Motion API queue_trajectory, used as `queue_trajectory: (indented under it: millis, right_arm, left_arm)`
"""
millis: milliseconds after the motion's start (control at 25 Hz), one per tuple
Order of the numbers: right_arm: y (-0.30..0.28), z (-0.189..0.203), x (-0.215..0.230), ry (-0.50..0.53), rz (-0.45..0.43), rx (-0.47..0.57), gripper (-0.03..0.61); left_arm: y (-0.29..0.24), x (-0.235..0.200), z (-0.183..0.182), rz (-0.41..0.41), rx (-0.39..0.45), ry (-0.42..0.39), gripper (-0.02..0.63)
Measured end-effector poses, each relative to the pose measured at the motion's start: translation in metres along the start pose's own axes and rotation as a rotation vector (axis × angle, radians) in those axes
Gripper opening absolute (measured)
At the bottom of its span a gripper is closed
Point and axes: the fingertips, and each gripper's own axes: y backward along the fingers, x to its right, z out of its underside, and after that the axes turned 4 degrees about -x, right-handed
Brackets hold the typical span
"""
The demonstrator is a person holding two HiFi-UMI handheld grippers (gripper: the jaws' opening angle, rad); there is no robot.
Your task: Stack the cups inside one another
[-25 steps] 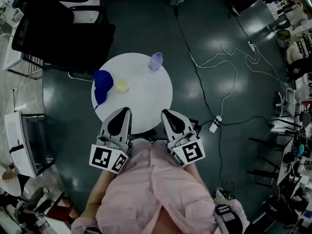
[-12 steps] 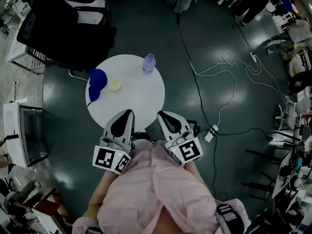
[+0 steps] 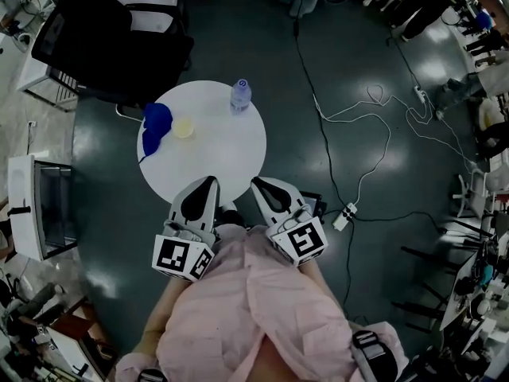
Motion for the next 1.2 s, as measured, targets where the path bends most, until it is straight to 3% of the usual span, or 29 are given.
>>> queue_trajectory:
  millis: [320, 600, 1200]
  right_arm:
    - [0.001, 0.008, 0.001, -0.004, -0.021, -0.027, 0.034]
    - [-0.005, 0.005, -0.005, 0.013, -0.061, 0.013, 0.034]
    - [-0.002, 0.002, -0.025, 0.036, -0.076, -0.013, 0.034]
  left_arm:
    - [0.01, -0.008, 0.0, -0.067, 0.024, 0.026, 0.02]
    - [0.019, -0.013, 0.0, -0.102, 0.042, 0.032, 0.02]
    - [0.038, -0.01, -0.005, -0.103, 0.087, 0.028, 0.02]
